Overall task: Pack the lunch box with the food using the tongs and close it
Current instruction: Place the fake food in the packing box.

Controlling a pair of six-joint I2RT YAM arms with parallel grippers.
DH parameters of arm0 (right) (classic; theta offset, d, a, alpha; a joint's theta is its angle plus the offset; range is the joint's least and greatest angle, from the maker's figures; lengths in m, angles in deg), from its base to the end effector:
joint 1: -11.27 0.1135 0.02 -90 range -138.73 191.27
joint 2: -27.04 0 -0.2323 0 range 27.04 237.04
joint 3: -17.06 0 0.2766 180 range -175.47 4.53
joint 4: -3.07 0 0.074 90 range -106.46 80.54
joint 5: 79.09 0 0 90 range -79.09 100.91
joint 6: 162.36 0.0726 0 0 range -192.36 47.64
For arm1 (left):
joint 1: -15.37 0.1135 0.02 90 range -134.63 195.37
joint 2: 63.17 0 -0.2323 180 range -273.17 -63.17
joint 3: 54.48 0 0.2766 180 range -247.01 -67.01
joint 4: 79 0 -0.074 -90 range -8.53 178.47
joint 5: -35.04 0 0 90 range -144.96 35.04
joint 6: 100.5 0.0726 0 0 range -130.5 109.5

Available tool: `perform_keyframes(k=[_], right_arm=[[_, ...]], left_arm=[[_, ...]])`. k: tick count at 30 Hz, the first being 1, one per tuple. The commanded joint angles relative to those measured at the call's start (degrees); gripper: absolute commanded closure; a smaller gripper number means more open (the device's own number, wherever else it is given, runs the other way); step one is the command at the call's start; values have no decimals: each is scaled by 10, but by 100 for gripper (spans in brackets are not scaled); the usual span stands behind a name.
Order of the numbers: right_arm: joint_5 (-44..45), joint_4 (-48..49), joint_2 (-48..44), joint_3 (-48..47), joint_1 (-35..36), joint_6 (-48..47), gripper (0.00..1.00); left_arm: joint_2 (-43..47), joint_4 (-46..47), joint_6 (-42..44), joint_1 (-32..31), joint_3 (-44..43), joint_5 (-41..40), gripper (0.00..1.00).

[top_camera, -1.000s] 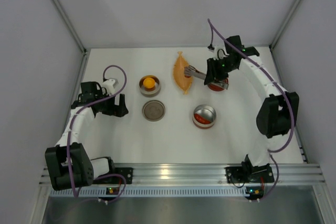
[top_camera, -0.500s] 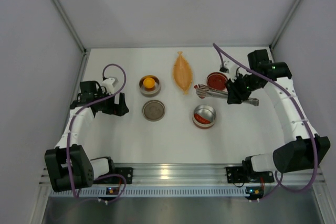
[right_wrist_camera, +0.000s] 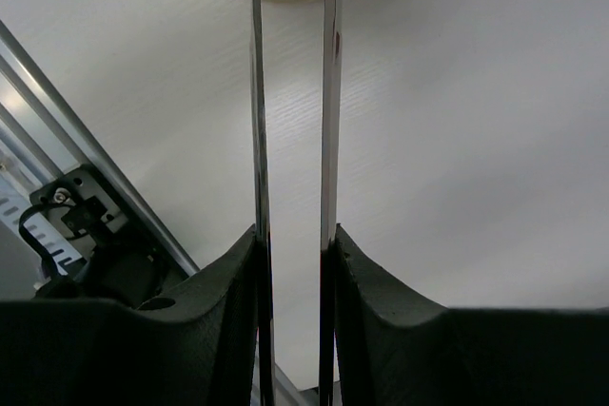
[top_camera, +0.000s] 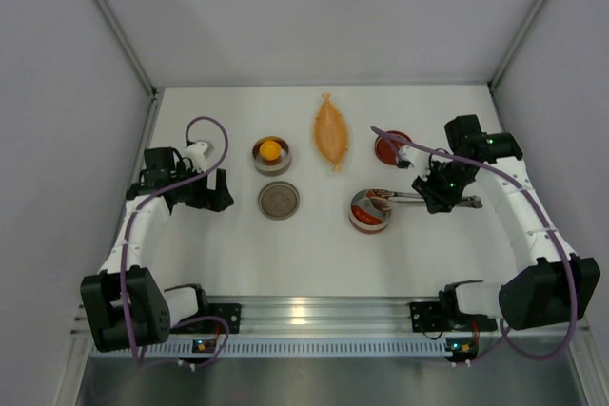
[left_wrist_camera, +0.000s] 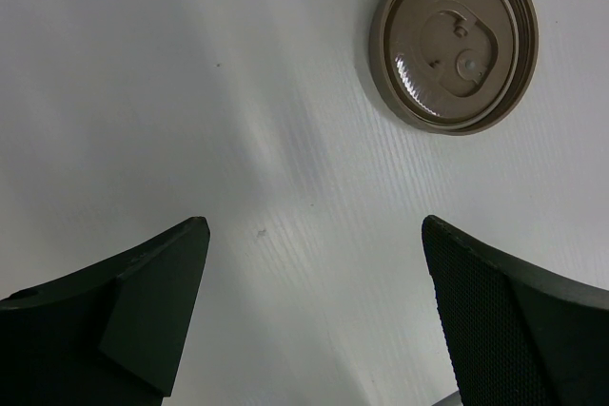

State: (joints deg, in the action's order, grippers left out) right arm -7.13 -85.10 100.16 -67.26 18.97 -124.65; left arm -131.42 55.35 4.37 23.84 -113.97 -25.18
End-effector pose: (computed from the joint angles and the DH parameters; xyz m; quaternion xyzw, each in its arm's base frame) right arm 0.2508 0.0566 0.2502 -0.5060 0.8409 0.1016 0.1628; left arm 0.2892 0.0066 0.1757 0.1298 0.9144 -0.1799 0.3387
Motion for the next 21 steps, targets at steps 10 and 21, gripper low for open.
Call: perform_keyframes(k=[10, 21], right_arm=[[-1, 17, 0, 17, -1, -31, 91], [-5, 33, 17, 11, 11, -6, 57]], left_arm=[[5, 4, -3, 2, -19, 14, 2], [2, 9, -3, 2, -19, 11, 2]])
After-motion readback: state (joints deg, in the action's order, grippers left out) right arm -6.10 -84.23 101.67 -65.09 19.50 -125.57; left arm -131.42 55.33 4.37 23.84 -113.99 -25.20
